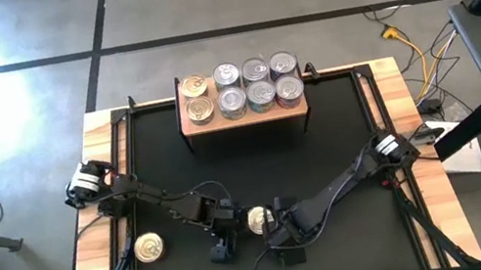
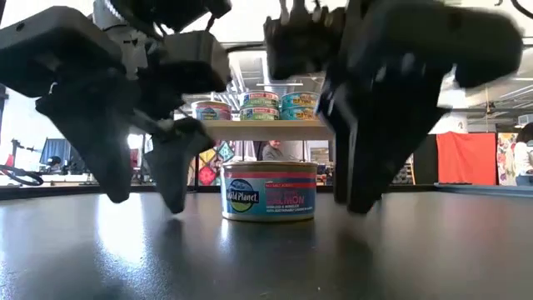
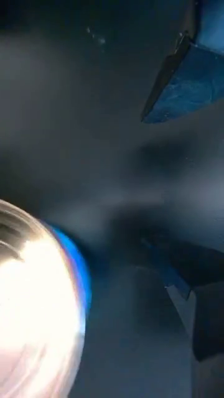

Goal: Stack canned seafood by type on shelf
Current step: Stack the blue pink tuna can on top of the other blue pink tuna can on the shelf

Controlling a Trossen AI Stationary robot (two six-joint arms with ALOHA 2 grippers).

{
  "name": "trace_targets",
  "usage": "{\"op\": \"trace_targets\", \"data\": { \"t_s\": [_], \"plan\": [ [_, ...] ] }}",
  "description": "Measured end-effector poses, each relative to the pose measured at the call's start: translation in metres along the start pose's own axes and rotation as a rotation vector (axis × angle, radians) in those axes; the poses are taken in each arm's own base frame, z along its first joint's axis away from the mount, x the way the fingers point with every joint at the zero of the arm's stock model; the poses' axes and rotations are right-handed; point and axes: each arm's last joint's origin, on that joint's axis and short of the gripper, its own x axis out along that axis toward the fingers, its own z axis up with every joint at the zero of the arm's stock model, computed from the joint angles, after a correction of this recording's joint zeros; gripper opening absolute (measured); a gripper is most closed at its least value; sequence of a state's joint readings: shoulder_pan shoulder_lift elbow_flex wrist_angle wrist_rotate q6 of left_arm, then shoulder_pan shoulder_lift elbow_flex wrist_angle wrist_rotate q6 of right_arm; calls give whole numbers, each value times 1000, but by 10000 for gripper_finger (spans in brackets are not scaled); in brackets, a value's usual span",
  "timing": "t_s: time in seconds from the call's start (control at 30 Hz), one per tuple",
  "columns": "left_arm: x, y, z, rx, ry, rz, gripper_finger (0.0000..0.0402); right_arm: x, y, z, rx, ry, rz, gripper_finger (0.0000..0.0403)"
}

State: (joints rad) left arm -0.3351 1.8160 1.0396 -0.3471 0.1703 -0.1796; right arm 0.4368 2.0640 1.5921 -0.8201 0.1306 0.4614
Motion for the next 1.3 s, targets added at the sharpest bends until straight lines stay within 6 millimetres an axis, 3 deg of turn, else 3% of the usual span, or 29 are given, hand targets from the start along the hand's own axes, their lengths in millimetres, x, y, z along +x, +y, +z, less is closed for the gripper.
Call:
{"op": "trace_targets", "data": {
  "t_s": [0.23, 0.57, 1.07, 1.3],
  "plan": [
    [2, 1, -5, -61, 0, -4, 313, 12, -12, 5, -35, 21, -17, 201],
    [1, 9, 0, -23, -36, 35, 396, 12, -22, 10, -29, -2, -67, 201],
    [0, 17, 14, 29, -220, 174, 400, 11, -25, 11, -19, 0, -71, 201],
    [19, 19, 9, 19, -412, 206, 400, 11, -25, 11, -16, 4, -62, 201]
  ]
}}
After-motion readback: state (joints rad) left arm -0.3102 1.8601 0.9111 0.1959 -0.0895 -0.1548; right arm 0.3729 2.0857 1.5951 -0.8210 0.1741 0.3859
